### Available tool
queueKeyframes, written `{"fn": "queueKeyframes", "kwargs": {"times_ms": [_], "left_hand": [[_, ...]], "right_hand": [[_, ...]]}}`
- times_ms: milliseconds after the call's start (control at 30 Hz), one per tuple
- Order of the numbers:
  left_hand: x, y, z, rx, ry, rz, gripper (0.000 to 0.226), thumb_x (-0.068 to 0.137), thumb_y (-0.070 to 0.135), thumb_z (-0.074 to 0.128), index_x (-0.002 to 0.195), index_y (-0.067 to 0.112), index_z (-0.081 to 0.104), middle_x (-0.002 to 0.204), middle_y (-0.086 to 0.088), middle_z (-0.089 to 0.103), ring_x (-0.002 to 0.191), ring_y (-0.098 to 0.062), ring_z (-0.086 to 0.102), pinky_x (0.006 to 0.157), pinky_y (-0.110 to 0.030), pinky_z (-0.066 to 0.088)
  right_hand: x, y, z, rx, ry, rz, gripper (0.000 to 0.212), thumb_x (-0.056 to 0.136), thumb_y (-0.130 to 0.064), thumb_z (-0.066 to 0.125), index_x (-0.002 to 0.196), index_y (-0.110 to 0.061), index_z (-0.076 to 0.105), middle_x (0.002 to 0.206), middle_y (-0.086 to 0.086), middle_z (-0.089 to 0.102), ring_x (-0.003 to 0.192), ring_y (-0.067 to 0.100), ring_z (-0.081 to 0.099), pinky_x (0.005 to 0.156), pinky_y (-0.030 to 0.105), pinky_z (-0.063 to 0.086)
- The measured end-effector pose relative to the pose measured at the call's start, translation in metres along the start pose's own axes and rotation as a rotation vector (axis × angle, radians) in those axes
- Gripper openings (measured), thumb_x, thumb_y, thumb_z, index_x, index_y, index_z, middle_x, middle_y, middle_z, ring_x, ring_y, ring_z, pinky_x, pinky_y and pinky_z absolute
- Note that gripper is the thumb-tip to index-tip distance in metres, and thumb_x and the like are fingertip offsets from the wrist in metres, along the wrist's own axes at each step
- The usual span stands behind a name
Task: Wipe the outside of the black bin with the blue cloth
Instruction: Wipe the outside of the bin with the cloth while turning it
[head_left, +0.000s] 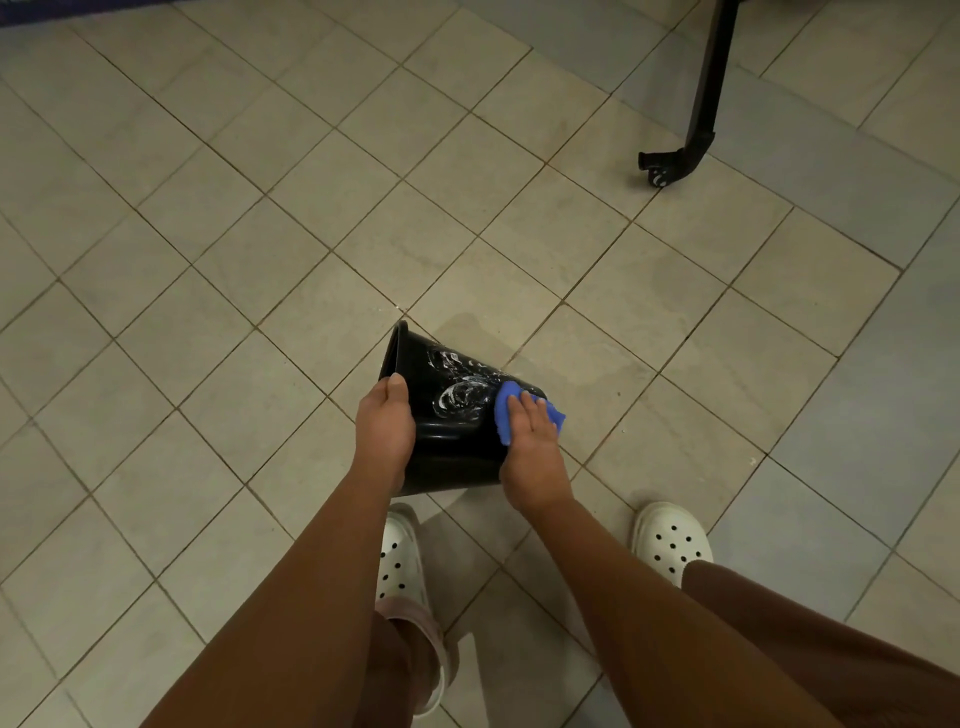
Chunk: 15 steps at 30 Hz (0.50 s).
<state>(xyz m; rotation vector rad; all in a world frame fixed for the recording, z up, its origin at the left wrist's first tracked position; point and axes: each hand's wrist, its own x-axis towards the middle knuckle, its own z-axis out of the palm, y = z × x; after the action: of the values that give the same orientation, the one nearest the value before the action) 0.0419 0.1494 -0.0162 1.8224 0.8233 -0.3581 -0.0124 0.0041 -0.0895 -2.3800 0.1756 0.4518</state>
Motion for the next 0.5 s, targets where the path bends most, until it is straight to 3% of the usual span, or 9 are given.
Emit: {"fn": "queueKeyframes", "kwargs": {"times_ms": [100, 233, 367, 500], "left_hand": [[0.0, 0.001, 0.0, 0.005, 0.009, 0.009, 0.035, 0.107, 0.03, 0.033, 0.102, 0.009, 0.061, 0.091, -0.008, 0.062, 0.088, -0.023, 0.058, 0.077, -0.034, 0.044], [0.002, 0.001, -0.001, -0.02, 0.018, -0.043, 0.036, 0.107, 0.031, 0.033, 0.104, 0.01, 0.062, 0.096, -0.011, 0.064, 0.09, -0.026, 0.061, 0.08, -0.037, 0.045], [0.0, 0.001, -0.001, -0.031, 0.003, -0.054, 0.037, 0.106, 0.031, 0.033, 0.113, 0.009, 0.061, 0.101, -0.012, 0.065, 0.093, -0.027, 0.062, 0.081, -0.04, 0.048], [0.0, 0.001, -0.002, -0.038, -0.002, -0.049, 0.034, 0.106, 0.03, 0.034, 0.106, 0.011, 0.062, 0.097, -0.01, 0.064, 0.094, -0.027, 0.061, 0.087, -0.042, 0.049]], "right_hand": [[-0.01, 0.001, 0.004, 0.033, 0.043, 0.106, 0.071, 0.088, 0.005, 0.043, 0.148, -0.008, 0.008, 0.157, 0.011, 0.001, 0.144, 0.025, -0.006, 0.118, 0.038, 0.002], [-0.031, -0.009, 0.02, 0.032, 0.138, -0.04, 0.071, 0.082, 0.013, 0.046, 0.145, -0.003, 0.018, 0.154, 0.018, 0.011, 0.142, 0.029, -0.002, 0.117, 0.049, 0.012], [-0.012, -0.013, 0.014, -0.002, 0.071, -0.16, 0.072, 0.087, 0.006, 0.046, 0.148, -0.013, 0.013, 0.157, 0.007, 0.006, 0.143, 0.022, -0.008, 0.117, 0.039, -0.002], [0.008, -0.001, -0.002, 0.032, -0.02, -0.007, 0.074, 0.086, 0.006, 0.047, 0.148, -0.011, 0.012, 0.157, 0.008, 0.008, 0.144, 0.023, -0.002, 0.118, 0.04, 0.003]]}}
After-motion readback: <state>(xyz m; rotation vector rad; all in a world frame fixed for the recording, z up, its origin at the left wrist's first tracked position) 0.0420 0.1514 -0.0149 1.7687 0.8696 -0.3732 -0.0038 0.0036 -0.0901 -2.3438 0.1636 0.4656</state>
